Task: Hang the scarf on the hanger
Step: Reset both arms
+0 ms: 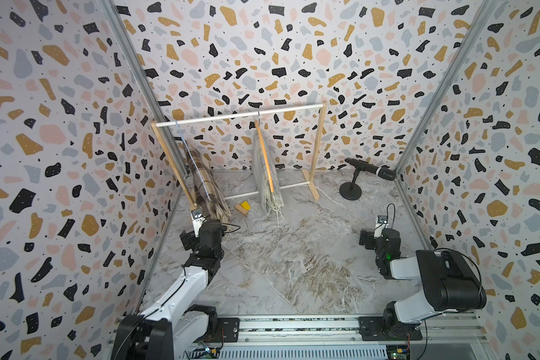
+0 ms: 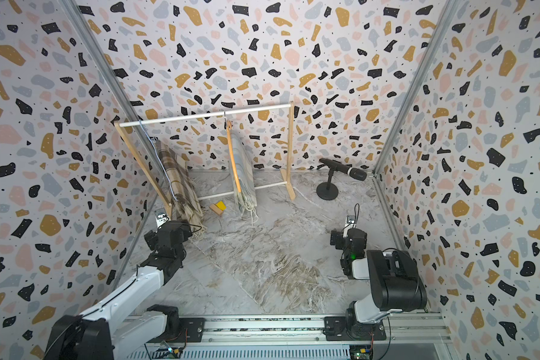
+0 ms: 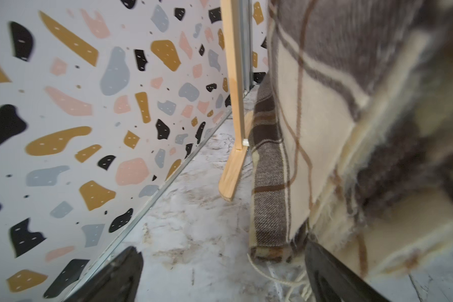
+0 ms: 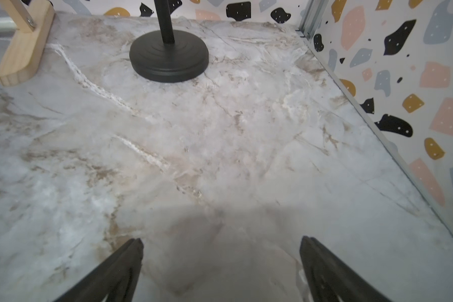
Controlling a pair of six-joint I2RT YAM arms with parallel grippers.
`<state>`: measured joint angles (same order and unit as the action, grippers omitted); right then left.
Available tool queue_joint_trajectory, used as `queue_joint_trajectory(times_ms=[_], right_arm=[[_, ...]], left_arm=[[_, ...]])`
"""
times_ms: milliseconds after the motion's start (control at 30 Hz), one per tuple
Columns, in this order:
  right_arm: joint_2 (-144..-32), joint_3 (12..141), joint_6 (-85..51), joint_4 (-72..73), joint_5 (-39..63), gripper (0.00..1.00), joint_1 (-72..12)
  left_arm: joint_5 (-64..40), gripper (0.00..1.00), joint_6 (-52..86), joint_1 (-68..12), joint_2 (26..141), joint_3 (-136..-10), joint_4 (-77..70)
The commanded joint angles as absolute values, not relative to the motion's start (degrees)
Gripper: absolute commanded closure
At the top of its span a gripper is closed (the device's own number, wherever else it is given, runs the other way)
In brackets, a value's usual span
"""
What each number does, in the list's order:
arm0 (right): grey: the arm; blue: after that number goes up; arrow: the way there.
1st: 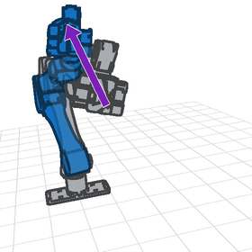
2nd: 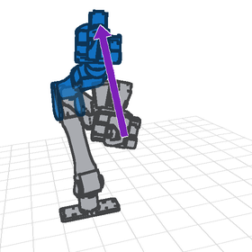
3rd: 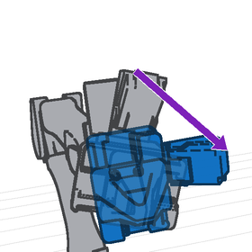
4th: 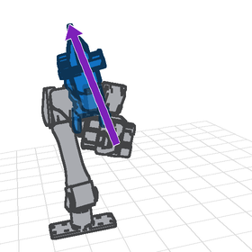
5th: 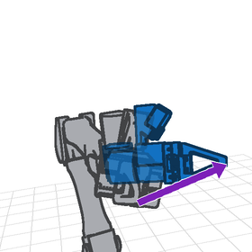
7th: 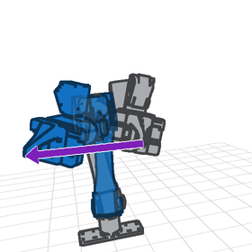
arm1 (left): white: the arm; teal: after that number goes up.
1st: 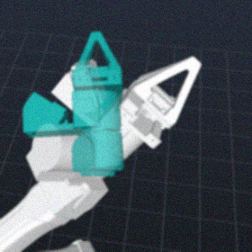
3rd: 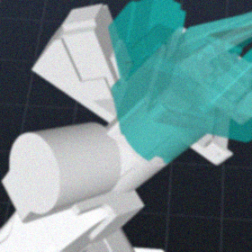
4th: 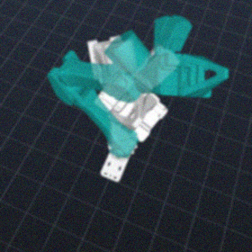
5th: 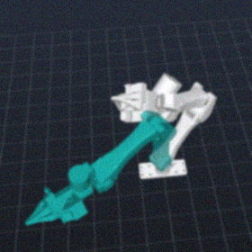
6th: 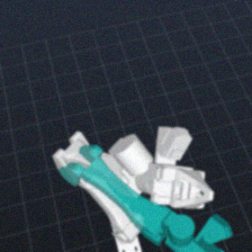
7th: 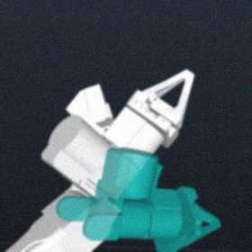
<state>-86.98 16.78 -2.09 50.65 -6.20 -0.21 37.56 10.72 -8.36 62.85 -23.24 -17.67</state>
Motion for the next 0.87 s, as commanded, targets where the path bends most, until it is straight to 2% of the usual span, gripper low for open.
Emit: queue_joint_trajectory(times_ms=[0,67,167,233,833], right_arm=[[-86.77,18.89,-1.08,53.25,-4.16,0.01,0.0],[-85.76,19.44,-1.21,50.22,-4.38,0.01,0.04],[-86.19,19.32,-1.17,51.03,-4.35,0.01,0.0],[-86.35,19.19,-1.09,51.97,-4.31,0.0,0.05],[-86.31,19.07,-1.01,52.14,-4.3,0.0,0.06]], left_arm=[[32.76,0.0,4.39,-8.32,68.32,-21.18,-32.76],[31.47,0.0,3.77,-8.26,71.81,-20.84,-35.33],[27.38,0.0,1.17,-8.31,80.3,-18.53,-47.88],[23.27,0.0,0.06,-8.04,82.93,-19.72,-47.3],[25.06,0.0,1.18,-7.91,82.45,-18.94,-48.24]])
